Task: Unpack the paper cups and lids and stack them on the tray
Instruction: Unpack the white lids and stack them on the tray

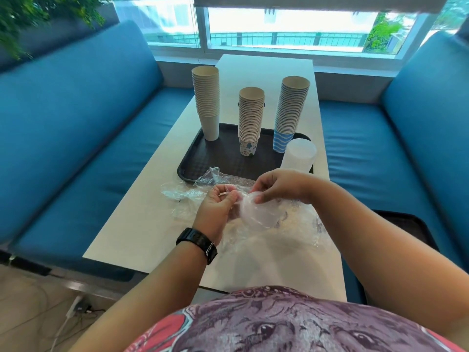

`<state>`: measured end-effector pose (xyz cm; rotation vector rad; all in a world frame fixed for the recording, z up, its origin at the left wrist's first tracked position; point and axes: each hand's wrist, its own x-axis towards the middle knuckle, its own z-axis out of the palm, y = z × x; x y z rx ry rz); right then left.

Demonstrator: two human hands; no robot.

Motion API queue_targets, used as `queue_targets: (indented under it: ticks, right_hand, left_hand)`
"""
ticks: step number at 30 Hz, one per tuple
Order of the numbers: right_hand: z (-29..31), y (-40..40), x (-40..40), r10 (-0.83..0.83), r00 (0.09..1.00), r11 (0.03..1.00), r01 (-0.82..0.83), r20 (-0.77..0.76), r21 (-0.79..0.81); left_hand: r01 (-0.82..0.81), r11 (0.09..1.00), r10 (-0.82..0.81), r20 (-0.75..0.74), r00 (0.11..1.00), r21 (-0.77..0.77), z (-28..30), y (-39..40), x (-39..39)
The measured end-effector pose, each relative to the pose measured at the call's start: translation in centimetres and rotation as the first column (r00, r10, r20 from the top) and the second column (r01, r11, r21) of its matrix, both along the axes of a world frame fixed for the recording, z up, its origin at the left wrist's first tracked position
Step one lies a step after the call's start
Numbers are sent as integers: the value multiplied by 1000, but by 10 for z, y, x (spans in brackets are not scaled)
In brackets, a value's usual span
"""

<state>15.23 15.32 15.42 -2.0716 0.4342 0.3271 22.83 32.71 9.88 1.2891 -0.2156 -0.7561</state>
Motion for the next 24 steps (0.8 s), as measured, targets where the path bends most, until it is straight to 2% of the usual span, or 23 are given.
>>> queue_targets:
  ticks: [5, 10, 13, 16, 18, 21, 24]
  right_hand:
    - [-4, 0, -5, -153, 988, 957, 156, -32, 244]
    - [-5, 3, -7, -397, 916, 818, 381, -56, 431]
    - [-7, 10, -3, -515, 853, 767, 500, -78, 402]
    - [-14, 19, 2, -578, 815, 757, 551, -34, 351]
    - [-18, 26, 4, -585, 811, 771, 555, 4, 311]
    - [-18, 37, 6, -601, 799, 762, 563, 25, 319]
    - [-16, 44, 7, -661, 750, 669, 607, -31, 429]
  left_hand:
    - [29, 996, -39, 126, 991, 86, 2, 6, -3]
    - [-3, 988, -41, 278, 960, 156, 3, 11, -5]
    - [-42, 970, -79, 472, 878, 240, -5, 11, -4]
    - [-94, 951, -137, 671, 729, 296, -3, 11, -9]
    - [-110, 937, -183, 735, 652, 331, 4, 8, -13]
    - [-108, 894, -263, 707, 657, 434, 7, 2, -15]
    - [-130, 878, -268, 697, 665, 461, -1, 3, -13]
